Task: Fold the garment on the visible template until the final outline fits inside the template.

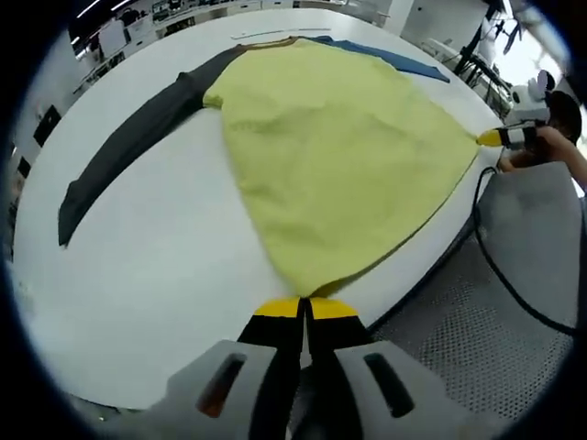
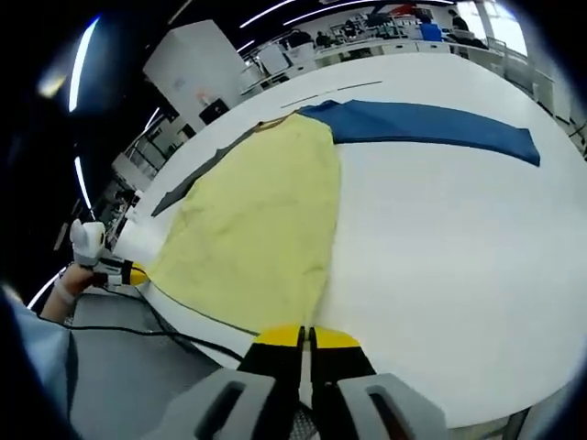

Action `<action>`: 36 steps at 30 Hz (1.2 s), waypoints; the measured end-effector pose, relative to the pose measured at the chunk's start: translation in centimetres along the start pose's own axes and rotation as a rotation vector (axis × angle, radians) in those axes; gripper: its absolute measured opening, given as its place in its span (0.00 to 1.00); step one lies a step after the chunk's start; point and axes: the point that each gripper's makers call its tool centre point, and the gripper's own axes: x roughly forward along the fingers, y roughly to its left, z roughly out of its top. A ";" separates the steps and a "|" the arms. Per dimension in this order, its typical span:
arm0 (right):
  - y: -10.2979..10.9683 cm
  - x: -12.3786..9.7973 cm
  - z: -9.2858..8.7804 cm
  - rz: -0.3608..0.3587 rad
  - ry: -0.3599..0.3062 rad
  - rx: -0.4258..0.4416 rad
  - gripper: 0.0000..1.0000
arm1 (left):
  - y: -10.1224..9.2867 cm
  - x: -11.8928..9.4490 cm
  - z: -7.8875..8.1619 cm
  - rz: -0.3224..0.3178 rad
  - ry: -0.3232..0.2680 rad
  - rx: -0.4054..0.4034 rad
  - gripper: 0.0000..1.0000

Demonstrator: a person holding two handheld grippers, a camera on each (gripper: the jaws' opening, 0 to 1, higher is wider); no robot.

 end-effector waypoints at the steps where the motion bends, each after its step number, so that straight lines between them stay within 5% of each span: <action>1: -0.1 0.0 0.0 0.000 0.000 0.000 0.00 | 0.0 0.0 0.0 0.001 0.000 -0.002 0.00; 23: -0.3 0.5 -0.6 0.004 0.018 -0.004 0.00 | 0.4 -0.1 0.0 0.018 -0.015 -0.007 0.00; 28: -0.1 0.3 -0.5 0.016 0.017 -0.064 0.01 | 1.0 -0.3 0.0 0.033 -0.031 0.007 0.13; 36: 0.4 -0.4 1.0 0.051 -0.044 -0.113 0.28 | 2.4 -1.0 1.1 0.072 -0.115 0.068 0.48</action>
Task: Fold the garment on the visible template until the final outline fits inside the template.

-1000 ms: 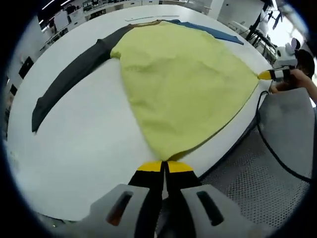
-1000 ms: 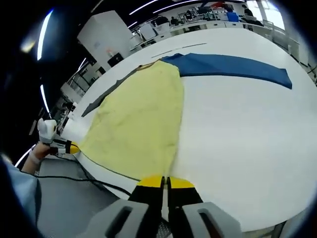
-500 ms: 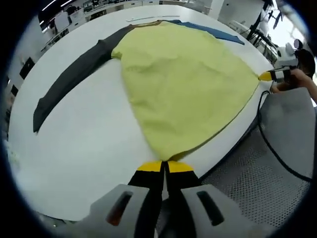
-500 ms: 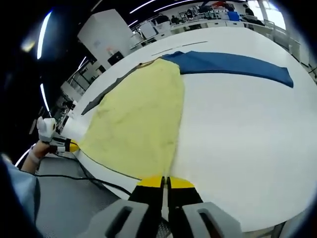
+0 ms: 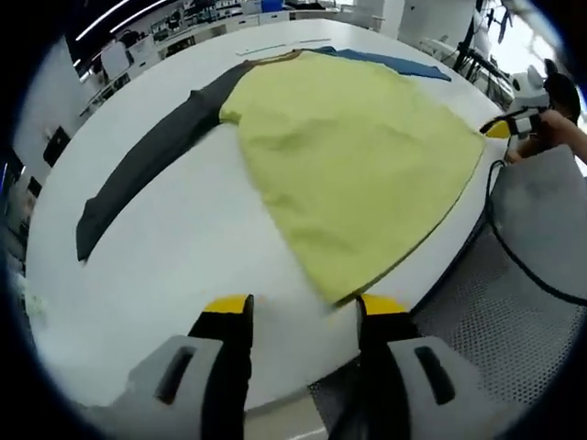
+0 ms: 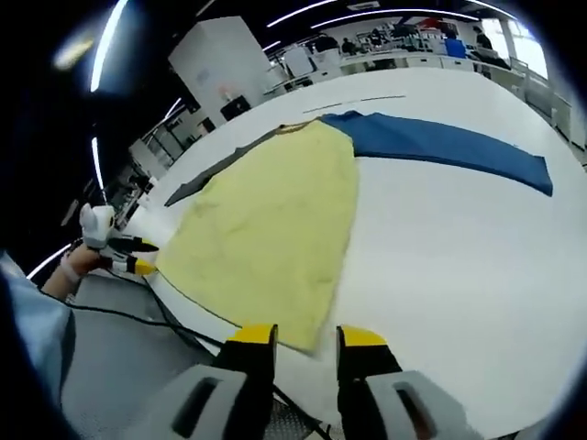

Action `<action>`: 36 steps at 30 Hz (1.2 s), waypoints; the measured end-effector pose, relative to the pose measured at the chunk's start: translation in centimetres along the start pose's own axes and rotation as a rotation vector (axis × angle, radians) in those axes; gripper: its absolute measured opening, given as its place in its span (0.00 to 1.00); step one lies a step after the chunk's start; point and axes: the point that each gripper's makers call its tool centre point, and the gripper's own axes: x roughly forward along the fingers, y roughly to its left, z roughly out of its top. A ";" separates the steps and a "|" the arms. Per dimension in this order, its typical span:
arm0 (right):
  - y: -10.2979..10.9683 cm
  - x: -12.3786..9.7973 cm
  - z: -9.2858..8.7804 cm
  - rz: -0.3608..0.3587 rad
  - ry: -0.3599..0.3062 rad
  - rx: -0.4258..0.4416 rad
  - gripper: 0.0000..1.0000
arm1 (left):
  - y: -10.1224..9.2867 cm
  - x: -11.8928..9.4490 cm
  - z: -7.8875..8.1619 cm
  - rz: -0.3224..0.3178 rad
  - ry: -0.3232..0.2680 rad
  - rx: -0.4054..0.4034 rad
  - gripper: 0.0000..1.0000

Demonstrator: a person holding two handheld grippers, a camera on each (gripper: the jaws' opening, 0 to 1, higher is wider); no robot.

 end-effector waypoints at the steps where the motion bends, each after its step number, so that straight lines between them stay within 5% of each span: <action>1: 0.0 -0.1 0.4 0.004 -0.021 -0.012 0.33 | 0.1 -0.1 0.8 -0.004 -0.046 -0.013 0.52; 7: -0.3 -0.2 1.2 -0.017 -0.033 -0.113 0.64 | 1.2 -1.4 4.7 -0.007 -0.262 -0.057 0.72; 17: -0.5 -1.0 3.2 -0.041 -0.110 -0.145 0.99 | 2.2 -3.3 8.1 -0.088 -0.459 -0.138 0.93; 26: -2.0 -1.9 4.3 -0.079 -0.141 -0.158 1.00 | 1.2 -3.8 9.2 -0.118 -0.521 -0.115 0.99; 36: -5.4 -2.5 5.5 -0.126 -0.166 -0.113 1.00 | 2.0 -4.2 10.0 -0.124 -0.569 -0.187 0.97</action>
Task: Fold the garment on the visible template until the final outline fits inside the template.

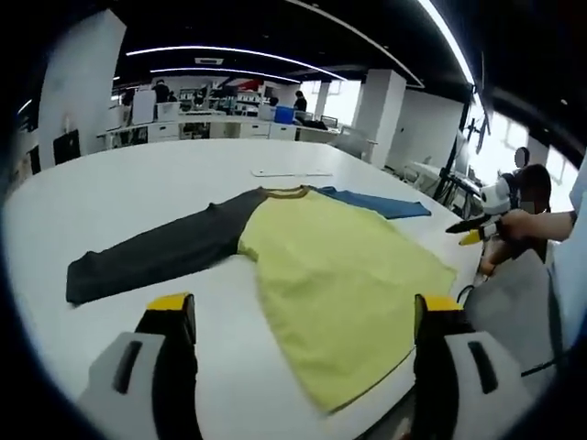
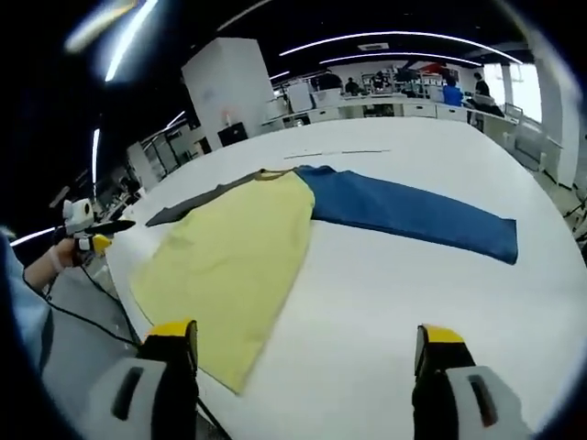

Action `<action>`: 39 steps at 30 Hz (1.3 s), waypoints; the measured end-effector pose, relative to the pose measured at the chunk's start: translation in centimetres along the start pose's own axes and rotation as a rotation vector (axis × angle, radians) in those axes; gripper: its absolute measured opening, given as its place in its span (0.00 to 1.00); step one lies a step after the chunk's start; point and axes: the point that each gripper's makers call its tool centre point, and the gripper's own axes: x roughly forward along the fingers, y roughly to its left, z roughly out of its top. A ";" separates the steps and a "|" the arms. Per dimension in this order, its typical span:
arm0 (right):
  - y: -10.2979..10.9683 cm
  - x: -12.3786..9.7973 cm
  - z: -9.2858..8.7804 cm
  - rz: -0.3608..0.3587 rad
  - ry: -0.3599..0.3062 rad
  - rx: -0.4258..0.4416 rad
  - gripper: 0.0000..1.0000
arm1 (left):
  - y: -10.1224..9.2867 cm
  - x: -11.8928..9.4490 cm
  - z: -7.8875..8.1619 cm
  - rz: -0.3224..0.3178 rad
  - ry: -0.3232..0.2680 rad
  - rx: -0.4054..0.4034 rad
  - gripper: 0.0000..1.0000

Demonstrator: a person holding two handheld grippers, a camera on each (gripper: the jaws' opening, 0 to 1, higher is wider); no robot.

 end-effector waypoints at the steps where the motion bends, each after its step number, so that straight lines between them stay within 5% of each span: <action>1: -0.3 0.0 0.2 -0.003 -0.003 -0.001 1.00 | 0.1 0.0 0.1 0.000 -0.005 -0.006 0.96; 11: -4.1 0.1 2.1 -0.062 -0.031 0.004 0.98 | 0.4 0.0 0.0 0.007 -0.010 -0.029 0.94; 13: -5.2 0.2 2.4 -0.081 -0.030 0.000 0.96 | 0.2 0.2 0.3 -0.001 -0.040 -0.084 0.94; 28: -11.8 -0.1 5.6 -0.182 -0.063 -0.024 0.91 | 0.8 0.0 -0.1 0.039 -0.036 -0.089 0.91; 34: -17.1 0.0 5.9 -0.313 -0.086 0.077 0.74 | 0.7 -0.3 -0.1 0.051 -0.035 -0.107 0.90; 37: -18.8 0.3 5.9 -0.330 -0.120 0.287 0.64 | 0.8 -0.5 -0.1 0.059 -0.042 -0.126 0.89; 39: -20.5 0.0 5.6 -0.406 -0.132 0.360 0.54 | 0.8 -0.7 -0.2 0.063 -0.046 -0.141 0.89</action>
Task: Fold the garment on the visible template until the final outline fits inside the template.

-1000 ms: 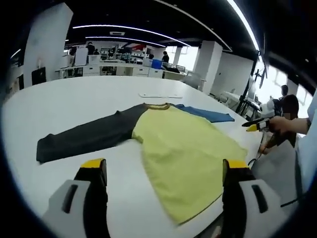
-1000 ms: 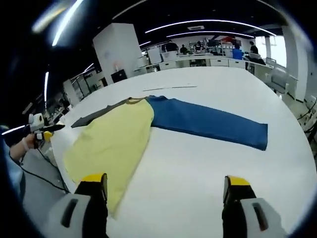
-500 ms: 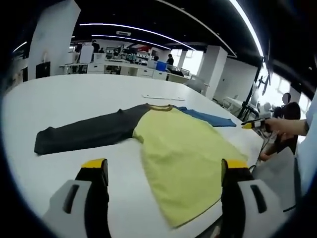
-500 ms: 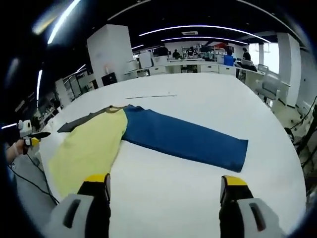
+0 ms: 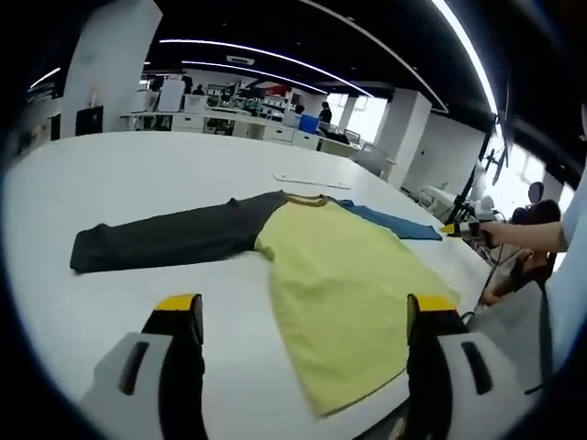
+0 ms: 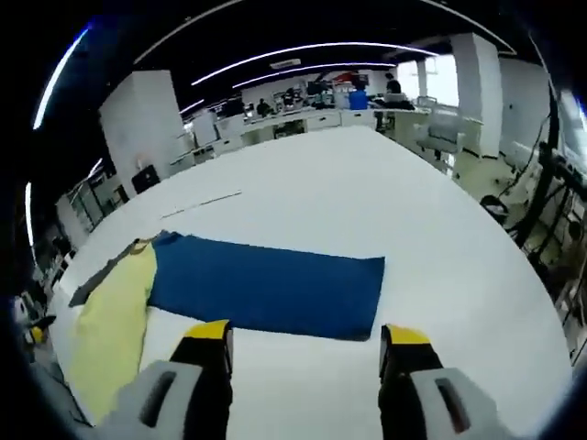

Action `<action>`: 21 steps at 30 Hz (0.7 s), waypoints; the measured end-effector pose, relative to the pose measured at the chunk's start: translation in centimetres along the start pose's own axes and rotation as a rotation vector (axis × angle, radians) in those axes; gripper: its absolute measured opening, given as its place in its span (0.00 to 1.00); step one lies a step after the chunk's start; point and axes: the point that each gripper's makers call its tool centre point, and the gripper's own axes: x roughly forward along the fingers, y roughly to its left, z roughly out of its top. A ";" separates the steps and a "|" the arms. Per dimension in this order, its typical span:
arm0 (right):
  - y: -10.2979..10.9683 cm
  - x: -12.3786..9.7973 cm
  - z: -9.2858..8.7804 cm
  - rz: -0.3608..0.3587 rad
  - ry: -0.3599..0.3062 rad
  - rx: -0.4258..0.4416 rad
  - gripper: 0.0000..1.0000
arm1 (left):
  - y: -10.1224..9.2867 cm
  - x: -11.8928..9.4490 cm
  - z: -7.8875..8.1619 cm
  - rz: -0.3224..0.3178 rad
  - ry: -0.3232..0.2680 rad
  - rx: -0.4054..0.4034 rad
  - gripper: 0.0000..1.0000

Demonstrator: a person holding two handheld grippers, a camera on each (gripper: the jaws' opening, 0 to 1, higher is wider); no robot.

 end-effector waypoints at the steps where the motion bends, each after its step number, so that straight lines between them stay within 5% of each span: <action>1: -0.5 0.2 0.1 -0.011 -0.002 0.002 0.49 | 0.1 -0.1 0.0 0.003 -0.001 -0.004 0.89; 3: -2.9 1.2 0.8 -0.033 0.004 0.037 0.45 | 0.2 -0.2 -0.3 0.011 0.006 -0.007 0.89; 8: -1.8 0.9 -0.4 -0.078 0.025 0.048 0.39 | 0.3 -0.4 -0.8 0.023 0.015 -0.024 0.88; 11: -0.7 0.7 -0.4 -0.070 0.028 0.061 0.21 | 0.4 -0.4 -1.2 0.027 0.022 -0.032 0.88; 17: -0.5 0.1 -0.3 -0.080 0.039 0.071 0.01 | 0.4 0.0 -1.5 0.027 0.027 -0.040 0.87; 21: -0.3 -0.4 -0.3 -0.086 0.040 0.077 0.00 | 0.2 0.2 -1.6 0.022 0.031 -0.043 0.86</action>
